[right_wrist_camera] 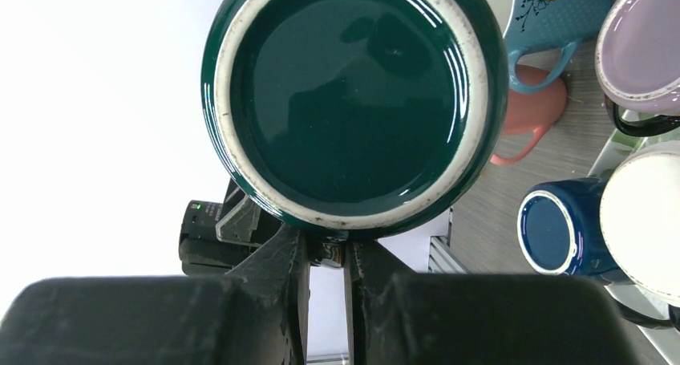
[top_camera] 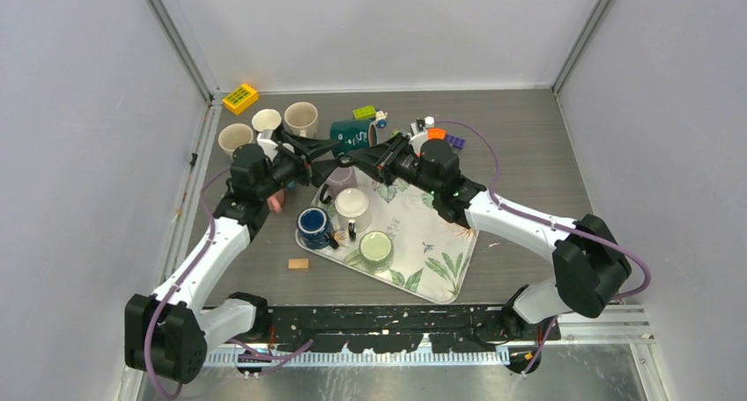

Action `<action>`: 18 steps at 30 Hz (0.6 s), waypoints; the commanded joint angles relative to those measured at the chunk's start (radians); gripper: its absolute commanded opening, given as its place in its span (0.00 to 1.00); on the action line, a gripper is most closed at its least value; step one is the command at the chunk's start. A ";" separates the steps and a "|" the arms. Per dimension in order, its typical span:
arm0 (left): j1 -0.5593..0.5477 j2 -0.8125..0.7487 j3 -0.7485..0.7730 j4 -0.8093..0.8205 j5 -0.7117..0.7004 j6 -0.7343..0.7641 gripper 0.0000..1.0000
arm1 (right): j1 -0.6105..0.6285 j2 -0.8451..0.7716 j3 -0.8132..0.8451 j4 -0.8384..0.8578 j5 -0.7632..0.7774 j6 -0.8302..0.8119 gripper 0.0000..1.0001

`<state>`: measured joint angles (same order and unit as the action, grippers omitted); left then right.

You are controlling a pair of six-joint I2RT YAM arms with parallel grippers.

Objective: Turn the mug right side up
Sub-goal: Turn over the cup on the tray.

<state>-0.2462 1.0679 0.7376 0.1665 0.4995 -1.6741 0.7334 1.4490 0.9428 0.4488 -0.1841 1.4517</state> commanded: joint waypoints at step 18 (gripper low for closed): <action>0.005 0.043 -0.001 0.169 0.013 -0.081 0.37 | 0.018 0.035 0.034 0.257 -0.015 0.056 0.01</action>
<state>-0.2462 1.1156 0.7341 0.2443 0.4988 -1.7435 0.7395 1.4937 0.9421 0.5499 -0.1764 1.4956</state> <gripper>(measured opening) 0.379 0.204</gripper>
